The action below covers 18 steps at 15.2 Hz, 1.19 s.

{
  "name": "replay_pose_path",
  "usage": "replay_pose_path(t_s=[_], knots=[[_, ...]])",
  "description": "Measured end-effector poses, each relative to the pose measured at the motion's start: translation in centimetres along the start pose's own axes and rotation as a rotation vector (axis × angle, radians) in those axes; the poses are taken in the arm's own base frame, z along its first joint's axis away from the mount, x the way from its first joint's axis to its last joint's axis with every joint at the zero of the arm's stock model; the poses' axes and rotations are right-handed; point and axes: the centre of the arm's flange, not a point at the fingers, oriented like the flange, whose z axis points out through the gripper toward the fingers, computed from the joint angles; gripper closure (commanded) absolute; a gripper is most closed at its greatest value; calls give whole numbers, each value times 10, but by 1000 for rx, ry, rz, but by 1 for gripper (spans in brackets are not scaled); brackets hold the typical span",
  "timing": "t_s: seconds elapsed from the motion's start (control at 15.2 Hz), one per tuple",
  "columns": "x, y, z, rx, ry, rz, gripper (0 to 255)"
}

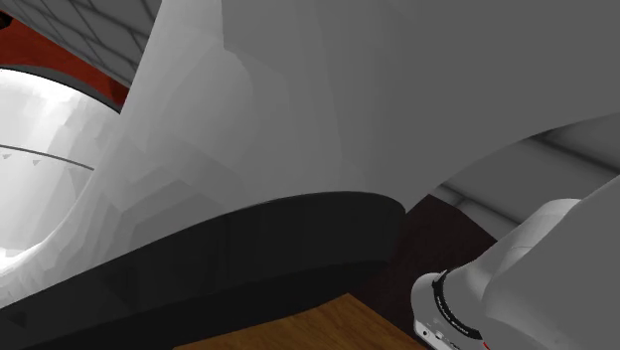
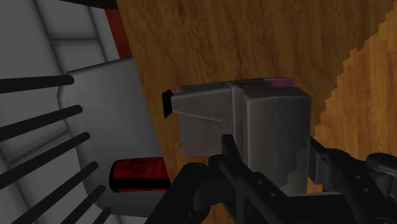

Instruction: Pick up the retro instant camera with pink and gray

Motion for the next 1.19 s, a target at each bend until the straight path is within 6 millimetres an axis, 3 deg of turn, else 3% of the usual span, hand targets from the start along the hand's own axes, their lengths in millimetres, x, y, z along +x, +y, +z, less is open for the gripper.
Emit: replay_pose_path(t_s=[0.2,1.19], knots=[[0,0,-2,-1,-2,0,255],[2,13,-75,-1,-2,-1,255]])
